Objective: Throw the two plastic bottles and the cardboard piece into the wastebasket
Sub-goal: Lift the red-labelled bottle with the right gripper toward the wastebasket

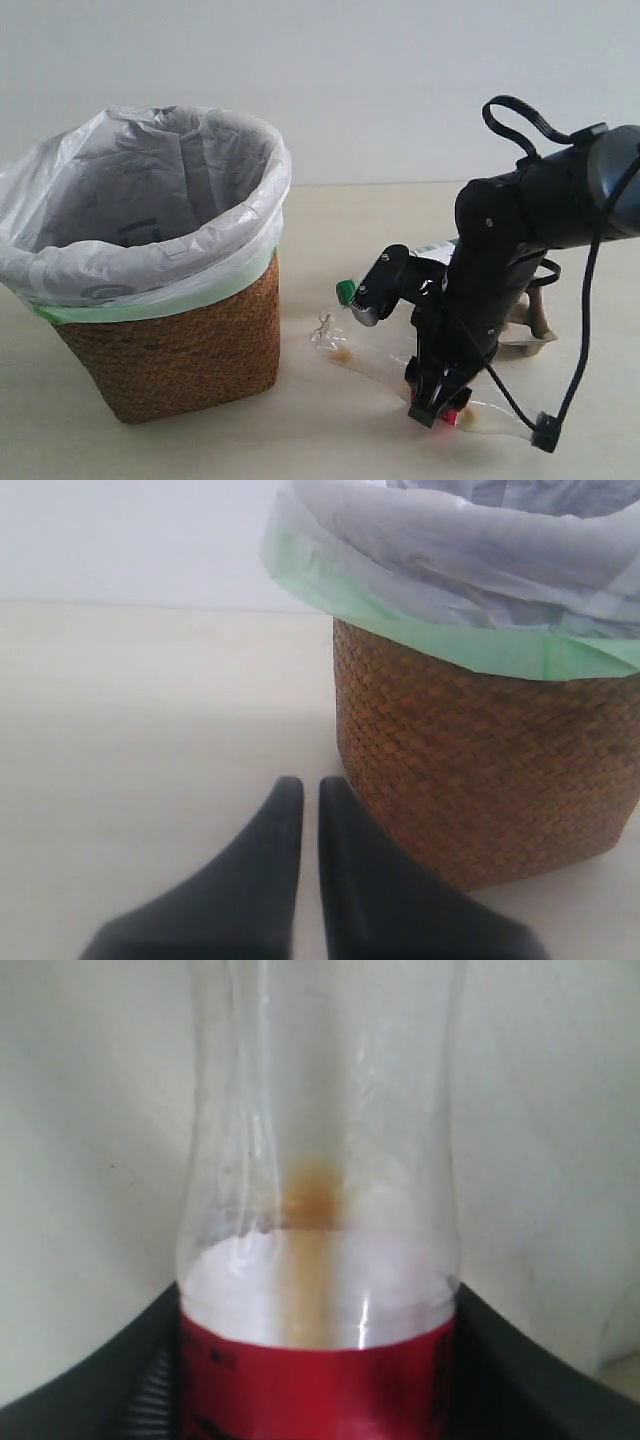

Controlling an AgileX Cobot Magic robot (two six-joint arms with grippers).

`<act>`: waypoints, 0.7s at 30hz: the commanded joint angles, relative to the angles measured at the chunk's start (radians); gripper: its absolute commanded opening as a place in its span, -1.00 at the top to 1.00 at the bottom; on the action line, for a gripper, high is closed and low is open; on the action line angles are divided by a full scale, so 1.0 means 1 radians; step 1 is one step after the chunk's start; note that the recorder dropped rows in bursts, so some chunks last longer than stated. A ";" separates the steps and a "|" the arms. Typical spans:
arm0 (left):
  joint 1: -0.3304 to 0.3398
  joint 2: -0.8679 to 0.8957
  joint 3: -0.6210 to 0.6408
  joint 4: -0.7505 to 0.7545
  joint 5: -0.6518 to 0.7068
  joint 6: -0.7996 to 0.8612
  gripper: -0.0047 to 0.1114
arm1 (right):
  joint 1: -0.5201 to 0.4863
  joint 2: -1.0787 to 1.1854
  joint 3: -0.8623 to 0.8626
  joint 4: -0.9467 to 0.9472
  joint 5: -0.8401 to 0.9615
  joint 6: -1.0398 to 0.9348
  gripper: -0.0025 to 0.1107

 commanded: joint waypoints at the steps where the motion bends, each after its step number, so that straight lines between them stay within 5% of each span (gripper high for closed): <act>1: 0.003 -0.002 0.003 0.002 -0.003 -0.009 0.82 | 0.003 -0.096 0.003 0.013 0.057 0.182 0.96; 14: 0.003 -0.002 0.003 0.002 -0.003 -0.009 0.82 | 0.005 -0.532 0.444 0.127 -0.373 0.507 0.96; 21: 0.003 -0.002 0.003 0.002 -0.003 -0.009 0.82 | -0.094 -0.659 0.367 0.100 -0.264 0.511 0.96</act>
